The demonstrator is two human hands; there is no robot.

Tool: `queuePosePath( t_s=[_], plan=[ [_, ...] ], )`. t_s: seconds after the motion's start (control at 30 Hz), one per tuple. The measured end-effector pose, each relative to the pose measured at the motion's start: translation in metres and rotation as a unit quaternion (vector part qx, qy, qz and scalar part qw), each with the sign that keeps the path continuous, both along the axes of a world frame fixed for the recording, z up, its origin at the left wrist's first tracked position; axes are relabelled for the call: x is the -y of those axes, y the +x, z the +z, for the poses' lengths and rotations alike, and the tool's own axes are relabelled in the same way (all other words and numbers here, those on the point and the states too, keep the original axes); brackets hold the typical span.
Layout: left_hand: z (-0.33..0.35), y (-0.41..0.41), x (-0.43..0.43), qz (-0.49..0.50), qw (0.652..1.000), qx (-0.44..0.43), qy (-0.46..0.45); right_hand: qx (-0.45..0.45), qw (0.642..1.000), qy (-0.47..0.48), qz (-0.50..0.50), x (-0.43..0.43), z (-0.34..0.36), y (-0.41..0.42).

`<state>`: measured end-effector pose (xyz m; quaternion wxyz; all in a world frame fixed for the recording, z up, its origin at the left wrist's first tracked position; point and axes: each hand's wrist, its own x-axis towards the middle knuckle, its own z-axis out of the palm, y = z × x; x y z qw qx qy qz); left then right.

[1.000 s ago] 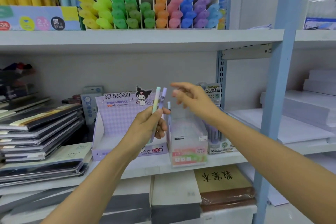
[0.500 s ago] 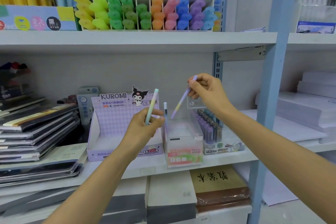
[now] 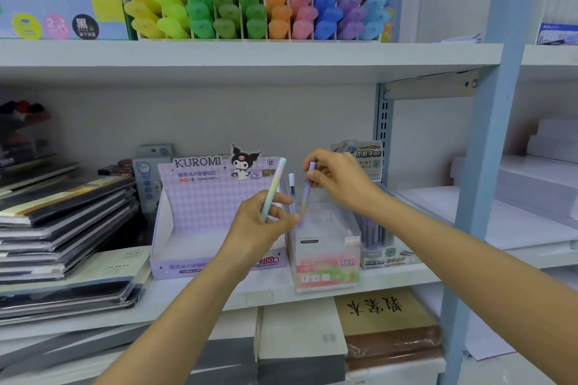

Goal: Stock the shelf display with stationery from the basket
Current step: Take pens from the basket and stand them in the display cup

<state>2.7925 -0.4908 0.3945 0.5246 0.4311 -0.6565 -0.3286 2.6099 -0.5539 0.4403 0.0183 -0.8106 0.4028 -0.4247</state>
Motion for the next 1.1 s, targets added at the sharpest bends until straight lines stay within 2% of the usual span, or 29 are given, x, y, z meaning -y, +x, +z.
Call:
queuePosePath(
  t_s=[0.23,0.43,0.7,0.73,0.8,0.87,0.93,1.03,1.1],
  plan=[
    [-0.001,0.0,0.002,0.001,1.0,-0.002,0.01,0.0,1.0,0.015,0.013,0.004,-0.003,-0.003],
    [-0.001,-0.001,0.002,0.005,1.0,-0.004,0.013,-0.004,0.998,-0.058,-0.036,0.007,-0.008,0.003],
    [0.002,-0.001,-0.002,0.014,1.0,0.019,0.007,-0.059,0.994,0.004,-0.093,-0.002,-0.009,0.001],
    [0.003,-0.001,-0.003,0.02,0.999,0.03,0.001,-0.029,0.997,0.003,-0.078,-0.007,-0.008,0.0],
    [0.006,0.0,-0.003,0.034,0.997,0.062,-0.014,0.087,0.996,0.017,0.002,-0.022,-0.002,0.001],
    [0.01,-0.002,-0.004,0.044,0.993,0.102,-0.028,0.187,0.971,0.08,0.128,-0.038,0.007,0.003],
    [0.015,-0.004,-0.006,0.046,0.989,0.132,-0.038,0.204,0.95,0.118,0.204,-0.051,0.014,0.004],
    [0.019,-0.006,-0.011,0.026,0.99,0.128,-0.044,0.183,0.957,0.097,0.203,-0.061,0.02,0.004],
    [0.022,-0.004,-0.014,0.01,0.993,0.107,-0.051,0.209,0.954,0.091,0.196,-0.064,0.021,0.0]
  ],
)
